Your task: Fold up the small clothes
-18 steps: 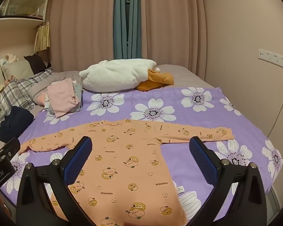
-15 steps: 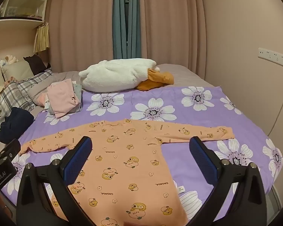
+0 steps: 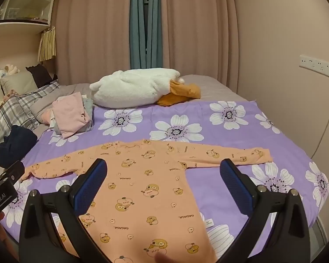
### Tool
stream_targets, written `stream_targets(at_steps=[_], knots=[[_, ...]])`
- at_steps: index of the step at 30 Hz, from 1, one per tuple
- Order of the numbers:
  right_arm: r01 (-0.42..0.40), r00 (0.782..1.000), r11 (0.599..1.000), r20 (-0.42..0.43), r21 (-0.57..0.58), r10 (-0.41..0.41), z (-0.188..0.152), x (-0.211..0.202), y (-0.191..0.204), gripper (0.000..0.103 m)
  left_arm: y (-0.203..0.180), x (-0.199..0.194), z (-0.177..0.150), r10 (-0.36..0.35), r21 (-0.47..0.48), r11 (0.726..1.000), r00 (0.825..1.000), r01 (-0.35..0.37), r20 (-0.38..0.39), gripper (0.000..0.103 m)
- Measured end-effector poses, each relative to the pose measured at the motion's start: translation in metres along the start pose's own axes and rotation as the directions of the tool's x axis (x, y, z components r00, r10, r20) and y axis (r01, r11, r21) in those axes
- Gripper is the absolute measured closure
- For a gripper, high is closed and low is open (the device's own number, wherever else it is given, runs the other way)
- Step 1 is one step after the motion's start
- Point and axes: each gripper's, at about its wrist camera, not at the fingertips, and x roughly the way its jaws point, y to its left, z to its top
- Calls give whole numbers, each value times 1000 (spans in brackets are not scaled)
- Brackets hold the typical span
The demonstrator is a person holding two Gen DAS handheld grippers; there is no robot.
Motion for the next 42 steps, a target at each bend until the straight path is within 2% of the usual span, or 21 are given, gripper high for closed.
stream_targets(at_steps=[7,16,25,31,34,42], knots=[[-7,1000,1000,9,-10,8,0,1,-1,1,-5,-3,-2,-33,11,999,999,33,0,0],[-10,1000,1000,-17,-2,10,0,2,-4,0,-7,-4,-2,-28,13,1000,1000,28,0,0],[-62,997,998,-36,-9,62,-2,-4,-1,0,-9,-11,-5,-53,33,998,999,53,-8,0],[-77,996,997,-54,-1,77,-2,-6,-1,0,-6,-14,-8,-59,34,998,997,60,-40,0],[-76,995,997,-71,-4,75,-5,-5,3,0,0,-14,-7,-81,18,996,996,82,-45,0],[-90,991,996,-96,10,90,-10,-1,6,0,7,-15,-4,-77,-14,997,996,77,-33,0]])
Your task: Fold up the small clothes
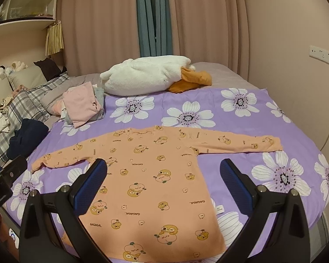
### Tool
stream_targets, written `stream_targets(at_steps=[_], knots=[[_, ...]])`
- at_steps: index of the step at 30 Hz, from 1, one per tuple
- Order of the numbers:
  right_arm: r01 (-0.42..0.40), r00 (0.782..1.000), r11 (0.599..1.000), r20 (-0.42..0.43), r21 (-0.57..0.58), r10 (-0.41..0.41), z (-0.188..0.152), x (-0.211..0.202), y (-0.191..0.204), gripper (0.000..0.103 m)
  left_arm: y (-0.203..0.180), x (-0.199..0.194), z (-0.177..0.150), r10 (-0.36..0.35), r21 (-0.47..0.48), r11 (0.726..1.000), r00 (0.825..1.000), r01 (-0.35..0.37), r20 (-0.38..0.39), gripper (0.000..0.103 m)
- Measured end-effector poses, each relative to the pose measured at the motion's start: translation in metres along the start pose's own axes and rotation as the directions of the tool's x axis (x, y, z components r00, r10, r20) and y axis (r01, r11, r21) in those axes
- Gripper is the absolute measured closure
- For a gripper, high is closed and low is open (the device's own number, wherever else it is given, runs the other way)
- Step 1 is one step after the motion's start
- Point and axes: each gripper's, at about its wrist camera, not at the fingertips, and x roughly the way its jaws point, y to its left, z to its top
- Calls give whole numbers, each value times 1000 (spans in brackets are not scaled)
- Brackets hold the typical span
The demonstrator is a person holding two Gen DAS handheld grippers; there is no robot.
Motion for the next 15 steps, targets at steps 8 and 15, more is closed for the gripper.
stream_targets(at_steps=[8,15], knots=[[18,1000,1000,6,-5,-18,1,0,-1,0,-2,-1,0,-37,3,999,999,37,-8,0],[17,1000,1000,7,-2,-17,3,-1,-5,0,-3,-2,-1,-28,0,1000,1000,28,-1,0]])
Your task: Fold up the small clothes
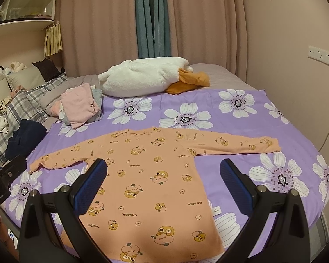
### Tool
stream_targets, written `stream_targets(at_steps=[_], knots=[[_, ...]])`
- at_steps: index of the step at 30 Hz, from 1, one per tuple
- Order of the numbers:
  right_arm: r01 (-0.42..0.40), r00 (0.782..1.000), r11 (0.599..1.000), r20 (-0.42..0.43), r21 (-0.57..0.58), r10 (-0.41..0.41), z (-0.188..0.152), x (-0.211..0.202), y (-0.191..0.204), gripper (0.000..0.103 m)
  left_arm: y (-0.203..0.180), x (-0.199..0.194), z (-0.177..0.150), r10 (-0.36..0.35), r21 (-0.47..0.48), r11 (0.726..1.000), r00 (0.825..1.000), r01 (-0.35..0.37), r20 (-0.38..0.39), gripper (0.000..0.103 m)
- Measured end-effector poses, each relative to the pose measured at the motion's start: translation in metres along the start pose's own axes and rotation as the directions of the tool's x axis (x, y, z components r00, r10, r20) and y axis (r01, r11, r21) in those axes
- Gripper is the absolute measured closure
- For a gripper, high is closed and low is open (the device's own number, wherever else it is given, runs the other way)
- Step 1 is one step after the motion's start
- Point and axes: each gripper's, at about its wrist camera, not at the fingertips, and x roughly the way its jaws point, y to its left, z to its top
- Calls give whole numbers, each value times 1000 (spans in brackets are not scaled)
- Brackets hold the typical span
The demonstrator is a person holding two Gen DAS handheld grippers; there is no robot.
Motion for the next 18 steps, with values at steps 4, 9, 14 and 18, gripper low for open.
stream_targets(at_steps=[4,9,14,18], knots=[[3,1000,1000,3,6,-3,1,-1,-1,0,-1,0,-1,4,5,1000,1000,-4,0,0],[10,1000,1000,5,4,-10,2,-1,-1,0,-2,-1,0,6,17,1000,1000,-6,8,0],[15,1000,1000,11,-2,-15,2,0,-1,0,1,-1,2,12,3,1000,1000,-12,15,0],[23,1000,1000,4,-2,-23,0,2,0,0,3,2,3,18,1,1000,1000,-18,7,0]])
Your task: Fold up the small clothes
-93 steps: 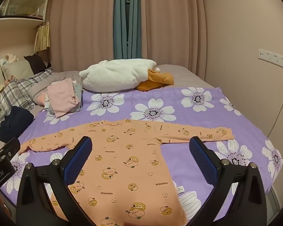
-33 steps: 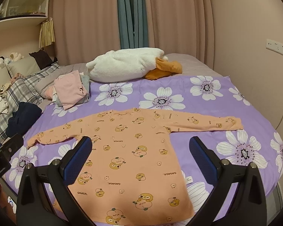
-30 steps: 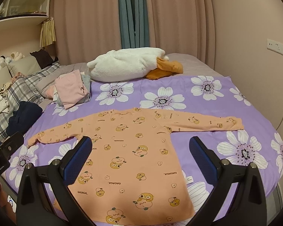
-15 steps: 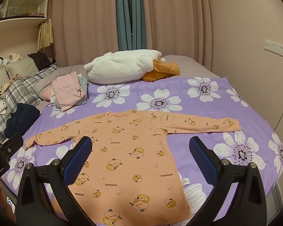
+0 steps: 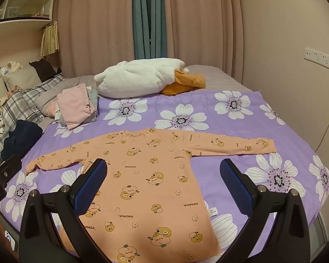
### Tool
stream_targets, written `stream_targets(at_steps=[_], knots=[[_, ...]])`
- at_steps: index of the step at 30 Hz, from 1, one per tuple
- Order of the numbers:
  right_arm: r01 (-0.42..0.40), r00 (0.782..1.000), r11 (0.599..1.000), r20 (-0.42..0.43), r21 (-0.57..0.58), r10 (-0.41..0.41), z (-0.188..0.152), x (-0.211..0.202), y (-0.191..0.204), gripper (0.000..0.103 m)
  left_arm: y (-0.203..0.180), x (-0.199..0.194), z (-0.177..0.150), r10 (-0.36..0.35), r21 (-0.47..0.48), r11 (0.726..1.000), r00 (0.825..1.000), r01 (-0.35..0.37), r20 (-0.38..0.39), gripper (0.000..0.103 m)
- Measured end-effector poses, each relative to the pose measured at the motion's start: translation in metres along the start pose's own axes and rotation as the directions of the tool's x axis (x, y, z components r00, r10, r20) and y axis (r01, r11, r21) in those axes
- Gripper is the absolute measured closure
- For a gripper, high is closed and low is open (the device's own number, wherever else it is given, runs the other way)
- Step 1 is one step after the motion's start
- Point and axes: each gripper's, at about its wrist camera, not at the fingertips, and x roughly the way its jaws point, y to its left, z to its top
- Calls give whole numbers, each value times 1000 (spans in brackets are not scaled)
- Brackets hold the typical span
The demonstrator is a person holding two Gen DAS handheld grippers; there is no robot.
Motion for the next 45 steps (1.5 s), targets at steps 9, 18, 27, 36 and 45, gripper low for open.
stream_targets(at_steps=[9,18,27,36,45], knots=[[-24,1000,999,7,-42,25,-4,-4,8,0,-1,1,-1,16,0,1000,1000,-16,6,0],[-23,1000,1000,-4,-12,23,-2,0,2,0,-7,9,-4,33,16,999,999,-32,-11,0],[-18,1000,1000,-18,-1,18,-2,3,-1,0,-10,8,-5,15,25,1000,1000,-15,-17,0],[-23,999,1000,-23,-21,22,-4,3,5,0,-4,8,-4,6,-1,1000,1000,-6,-19,1],[-13,1000,1000,-19,-16,12,-4,2,1,0,-8,9,-4,19,19,1000,1000,-19,-19,1]])
